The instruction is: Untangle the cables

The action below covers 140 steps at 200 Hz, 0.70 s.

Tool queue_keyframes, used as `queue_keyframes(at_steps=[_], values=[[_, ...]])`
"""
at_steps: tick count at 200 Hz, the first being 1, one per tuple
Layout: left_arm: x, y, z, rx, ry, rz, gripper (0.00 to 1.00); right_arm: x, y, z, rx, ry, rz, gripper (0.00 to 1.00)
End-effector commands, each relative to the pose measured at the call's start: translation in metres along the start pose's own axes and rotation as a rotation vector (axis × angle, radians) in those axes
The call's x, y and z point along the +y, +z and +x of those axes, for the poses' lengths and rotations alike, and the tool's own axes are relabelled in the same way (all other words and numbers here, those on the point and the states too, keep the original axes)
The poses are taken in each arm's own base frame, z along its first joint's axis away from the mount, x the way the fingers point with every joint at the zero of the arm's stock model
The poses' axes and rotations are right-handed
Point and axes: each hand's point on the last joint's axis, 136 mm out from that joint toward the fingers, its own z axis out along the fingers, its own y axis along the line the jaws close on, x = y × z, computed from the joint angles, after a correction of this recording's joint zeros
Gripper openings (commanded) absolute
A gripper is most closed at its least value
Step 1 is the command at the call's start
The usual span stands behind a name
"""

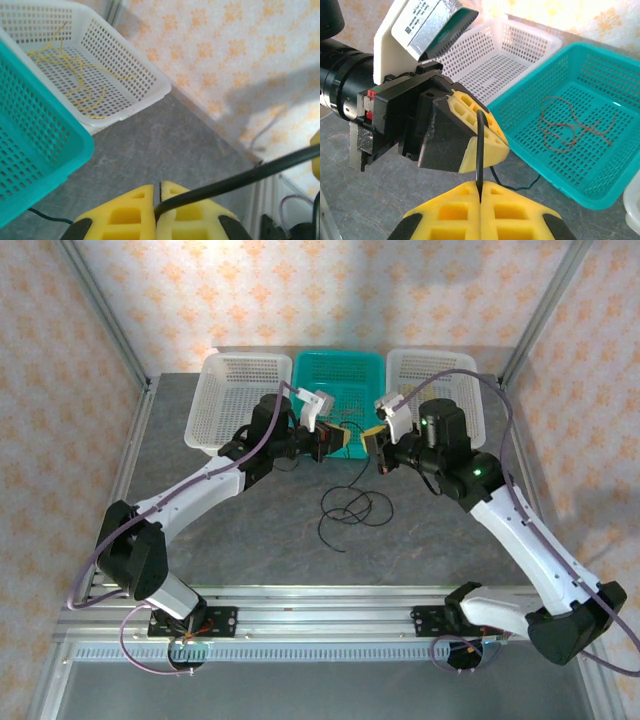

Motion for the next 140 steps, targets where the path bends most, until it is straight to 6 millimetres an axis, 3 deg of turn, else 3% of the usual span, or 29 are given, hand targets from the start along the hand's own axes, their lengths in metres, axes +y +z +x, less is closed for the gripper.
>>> queue_keyframes(at_steps=[1, 22, 47, 56, 75, 95, 140], values=[[-0.015, -0.008, -0.032, -0.105, 0.035, 0.016, 0.00, -0.008, -0.013, -0.019, -0.084, 0.012, 0.059, 0.00], [-0.015, -0.012, -0.040, -0.120, 0.025, -0.008, 0.00, -0.016, -0.019, -0.026, -0.134, 0.034, 0.112, 0.02], [-0.024, -0.021, -0.052, -0.136, 0.034, -0.009, 0.00, -0.035, -0.033, -0.038, -0.227, 0.073, 0.231, 0.56], [-0.029, -0.026, -0.057, -0.146, 0.037, 0.001, 0.00, -0.050, -0.038, -0.037, -0.254, 0.106, 0.322, 0.66], [-0.040, -0.035, -0.066, -0.163, 0.043, 0.014, 0.00, -0.078, -0.046, -0.030, -0.278, 0.167, 0.485, 0.69], [-0.048, -0.044, -0.073, -0.183, 0.050, 0.016, 0.00, -0.094, -0.051, -0.022, -0.301, 0.229, 0.573, 0.69], [-0.051, -0.059, -0.086, -0.212, 0.068, -0.035, 0.00, -0.097, -0.022, 0.007, -0.248, 0.309, 0.534, 0.67]])
